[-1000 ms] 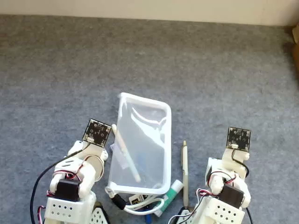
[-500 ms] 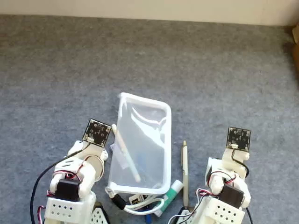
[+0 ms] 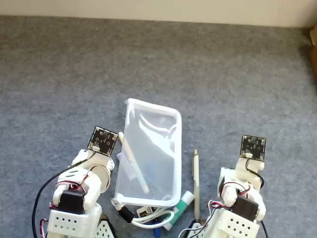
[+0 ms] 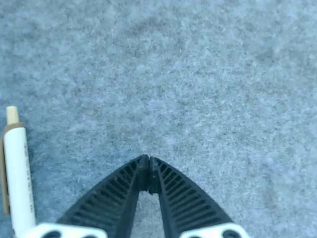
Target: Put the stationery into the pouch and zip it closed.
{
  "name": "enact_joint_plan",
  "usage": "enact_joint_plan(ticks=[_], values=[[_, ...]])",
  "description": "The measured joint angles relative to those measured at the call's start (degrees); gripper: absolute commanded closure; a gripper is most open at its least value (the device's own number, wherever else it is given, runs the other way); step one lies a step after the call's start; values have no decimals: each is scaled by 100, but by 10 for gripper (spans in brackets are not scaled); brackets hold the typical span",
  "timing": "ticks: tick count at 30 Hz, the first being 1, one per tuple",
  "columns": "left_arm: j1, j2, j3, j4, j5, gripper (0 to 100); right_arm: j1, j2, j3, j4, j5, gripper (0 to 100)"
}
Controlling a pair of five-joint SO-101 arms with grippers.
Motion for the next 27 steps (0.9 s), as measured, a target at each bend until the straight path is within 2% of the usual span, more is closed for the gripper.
enact_joint_plan(ticks=[27], values=[[0, 0, 0, 53, 0, 991, 0, 0, 0, 0, 0, 994]])
